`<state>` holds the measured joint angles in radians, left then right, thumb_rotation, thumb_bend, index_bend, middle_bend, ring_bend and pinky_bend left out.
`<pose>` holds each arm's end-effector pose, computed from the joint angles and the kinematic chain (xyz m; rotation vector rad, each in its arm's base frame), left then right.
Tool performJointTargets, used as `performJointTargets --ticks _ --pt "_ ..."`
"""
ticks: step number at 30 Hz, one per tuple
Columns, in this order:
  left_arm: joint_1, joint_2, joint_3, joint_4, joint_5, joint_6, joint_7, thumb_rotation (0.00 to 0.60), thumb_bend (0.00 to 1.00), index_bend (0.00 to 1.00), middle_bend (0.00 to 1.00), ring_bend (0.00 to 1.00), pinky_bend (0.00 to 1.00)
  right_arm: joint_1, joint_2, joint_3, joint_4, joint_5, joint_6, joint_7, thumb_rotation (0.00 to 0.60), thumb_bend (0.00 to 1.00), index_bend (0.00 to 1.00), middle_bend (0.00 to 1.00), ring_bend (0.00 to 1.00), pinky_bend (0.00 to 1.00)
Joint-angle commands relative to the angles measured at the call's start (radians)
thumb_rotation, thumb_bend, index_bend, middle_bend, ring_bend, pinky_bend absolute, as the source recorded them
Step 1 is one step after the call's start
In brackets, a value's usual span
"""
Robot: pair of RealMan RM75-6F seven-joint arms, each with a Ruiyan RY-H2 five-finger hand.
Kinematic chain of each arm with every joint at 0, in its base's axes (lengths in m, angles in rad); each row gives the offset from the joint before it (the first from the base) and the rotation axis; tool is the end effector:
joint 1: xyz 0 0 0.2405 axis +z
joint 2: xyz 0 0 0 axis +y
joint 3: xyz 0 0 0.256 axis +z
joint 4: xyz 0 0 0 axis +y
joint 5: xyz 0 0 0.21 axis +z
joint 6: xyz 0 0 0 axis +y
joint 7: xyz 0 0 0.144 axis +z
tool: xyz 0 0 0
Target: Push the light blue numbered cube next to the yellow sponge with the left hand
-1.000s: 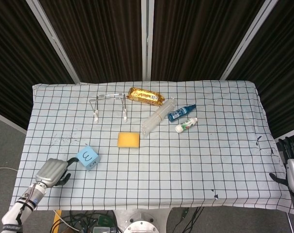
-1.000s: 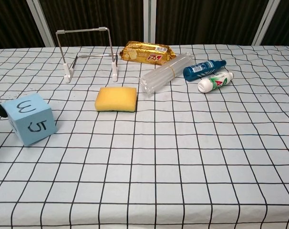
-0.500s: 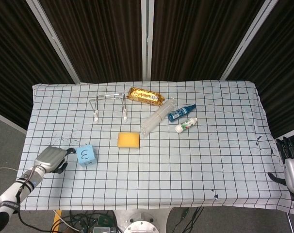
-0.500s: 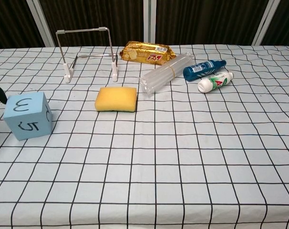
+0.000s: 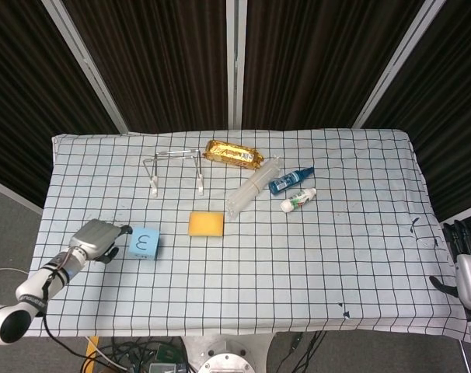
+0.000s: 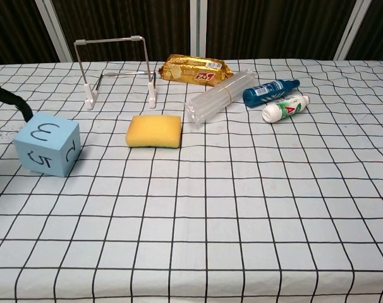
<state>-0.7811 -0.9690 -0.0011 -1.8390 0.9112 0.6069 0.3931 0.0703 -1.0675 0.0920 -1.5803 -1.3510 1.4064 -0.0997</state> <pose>-0.2140 0.3041 0.0918 -2.0515 -1.0809 -0.3505 -0.3435 -0.1841 0.1850 1.3144 -0.8661 0.6756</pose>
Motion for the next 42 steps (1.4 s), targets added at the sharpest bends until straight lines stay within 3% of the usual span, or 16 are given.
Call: performJointTargets --ticks 1,23,32,42 --pt "-0.041 -0.023 0.01 0.021 -0.034 -0.013 0.021 0.6 0.51 0.2 0.82 0.86 0.87 -0.001 -0.001 0.0 0.003 0.004 -0.002 0.001 0.6 0.05 0.0 0.0 0.0 0.0" --pt "-0.215 -0.062 0.09 0.035 -0.176 0.015 0.128 0.6 0.51 0.2 0.82 0.86 0.87 0.005 -0.014 0.0 0.022 0.016 -0.02 0.002 0.6 0.06 0.0 0.0 0.0 0.0" --pt "-0.256 -0.118 0.094 0.056 -0.184 0.02 0.122 0.6 0.51 0.2 0.82 0.86 0.87 0.003 -0.014 0.002 0.033 0.021 -0.022 0.013 0.6 0.06 0.0 0.0 0.0 0.0" --pt "-0.277 -0.121 0.093 0.046 -0.166 0.049 0.111 0.6 0.52 0.2 0.82 0.86 0.87 0.006 -0.02 0.001 0.046 0.023 -0.031 0.022 0.6 0.06 0.0 0.0 0.0 0.0"
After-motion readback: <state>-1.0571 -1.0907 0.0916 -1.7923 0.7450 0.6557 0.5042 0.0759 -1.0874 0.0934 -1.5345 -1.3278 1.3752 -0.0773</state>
